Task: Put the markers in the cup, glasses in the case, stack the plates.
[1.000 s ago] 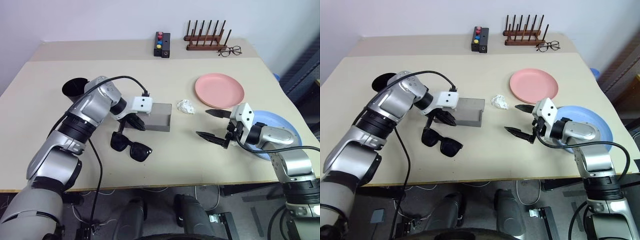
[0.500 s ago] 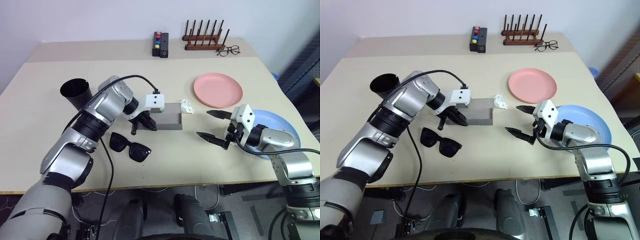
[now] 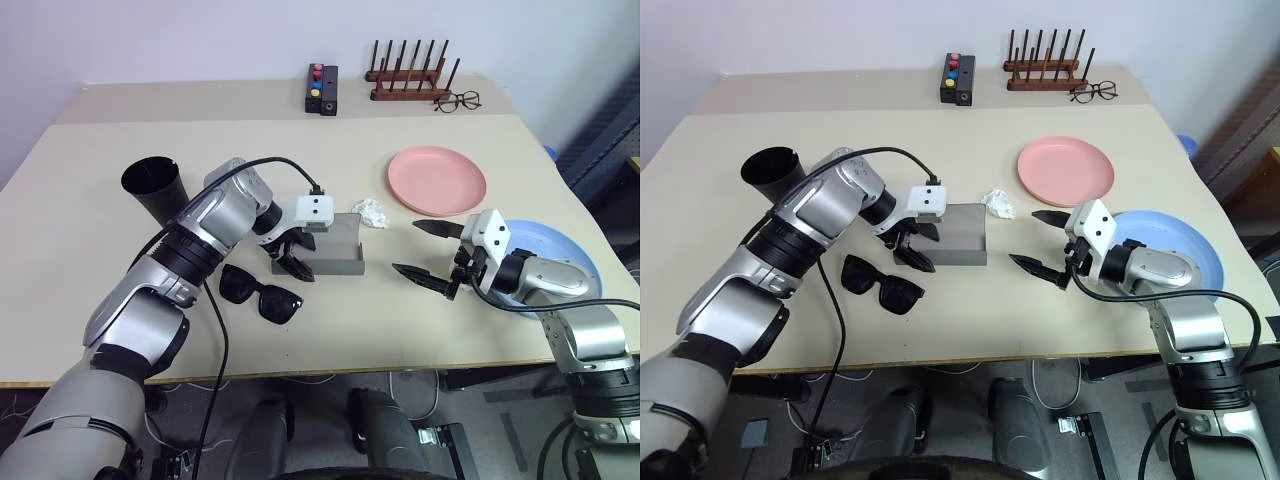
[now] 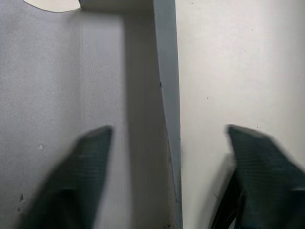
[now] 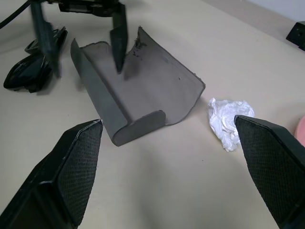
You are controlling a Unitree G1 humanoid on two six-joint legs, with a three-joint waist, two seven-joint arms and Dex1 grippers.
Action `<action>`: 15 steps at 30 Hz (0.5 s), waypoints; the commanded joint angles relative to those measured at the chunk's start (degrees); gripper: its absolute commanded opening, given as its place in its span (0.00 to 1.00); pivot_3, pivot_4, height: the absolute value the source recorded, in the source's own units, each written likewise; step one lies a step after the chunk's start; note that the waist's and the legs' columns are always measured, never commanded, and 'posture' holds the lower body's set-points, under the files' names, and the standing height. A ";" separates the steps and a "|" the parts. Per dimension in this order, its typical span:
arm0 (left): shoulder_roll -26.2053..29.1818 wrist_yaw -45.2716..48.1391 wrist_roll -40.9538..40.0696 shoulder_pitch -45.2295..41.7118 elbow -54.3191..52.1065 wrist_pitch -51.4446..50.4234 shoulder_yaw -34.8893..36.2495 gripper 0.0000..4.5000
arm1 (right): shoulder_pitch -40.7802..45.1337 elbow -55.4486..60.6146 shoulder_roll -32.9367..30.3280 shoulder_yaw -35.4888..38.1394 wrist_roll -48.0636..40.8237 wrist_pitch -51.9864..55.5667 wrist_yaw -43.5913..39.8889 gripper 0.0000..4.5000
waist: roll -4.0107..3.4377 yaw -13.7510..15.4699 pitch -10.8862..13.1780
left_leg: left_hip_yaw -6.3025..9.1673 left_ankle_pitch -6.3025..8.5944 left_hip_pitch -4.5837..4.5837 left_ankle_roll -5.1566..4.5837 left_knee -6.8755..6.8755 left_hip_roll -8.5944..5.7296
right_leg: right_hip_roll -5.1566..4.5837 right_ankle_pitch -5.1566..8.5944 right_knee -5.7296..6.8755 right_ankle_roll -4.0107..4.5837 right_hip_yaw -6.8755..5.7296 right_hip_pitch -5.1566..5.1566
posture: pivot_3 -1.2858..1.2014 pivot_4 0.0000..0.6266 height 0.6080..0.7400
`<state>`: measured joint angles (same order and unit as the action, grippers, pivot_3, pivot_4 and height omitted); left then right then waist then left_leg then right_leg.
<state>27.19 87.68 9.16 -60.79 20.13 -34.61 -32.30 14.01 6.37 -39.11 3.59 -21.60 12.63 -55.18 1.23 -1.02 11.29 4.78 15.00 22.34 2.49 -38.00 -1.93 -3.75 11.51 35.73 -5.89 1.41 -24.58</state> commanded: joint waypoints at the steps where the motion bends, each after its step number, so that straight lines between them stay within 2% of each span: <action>1: 1.49 0.89 -2.90 -3.16 -1.61 1.74 3.78 0.95 | 0.12 1.95 -0.25 2.14 -1.13 -0.36 0.38 1.00 | 0.00 0.00 0.00 | 0.00 0.00 0.00 0.00 0.00 0.00 | 0.00 0.00 0.00 0.00 0.00 0.00 | 0.52 0.24 1.00; 5: 7.00 4.51 -7.17 -4.05 -2.72 6.25 5.86 0.95 | 0.07 1.86 -0.25 2.15 -1.16 -0.47 0.47 1.00 | -0.01 -0.30 0.01 | 0.00 0.00 0.00 0.00 0.01 0.02 | 0.01 0.01 -0.01 0.01 0.00 0.00 | 0.52 0.24 1.00; 11: 20.38 4.82 -17.37 -2.69 -4.86 18.13 -0.51 0.95 | 0.01 1.36 0.27 1.89 -0.91 -1.06 0.53 1.00 | -0.05 -0.10 0.00 | 0.00 0.01 -0.04 -0.02 0.05 0.06 | 0.01 0.01 -0.03 0.03 0.01 0.00 | 0.52 0.24 1.00; 15: 23.91 4.82 -19.59 0.29 -5.43 23.14 -0.95 0.95 | -0.01 1.15 0.91 1.54 -0.72 -1.46 0.82 1.00 | -0.05 0.22 0.00 | -0.02 0.01 -0.01 -0.02 0.02 0.04 | 0.00 0.09 -0.04 0.17 0.02 0.01 | 0.52 0.24 1.00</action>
<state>50.69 92.32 -9.06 -60.80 16.14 -13.80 -33.37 13.72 6.40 -38.59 3.91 -21.58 12.04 -54.66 1.18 -0.80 11.29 4.76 15.01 22.33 2.47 -37.99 -1.90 -3.75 11.61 35.68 -5.71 1.43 -24.55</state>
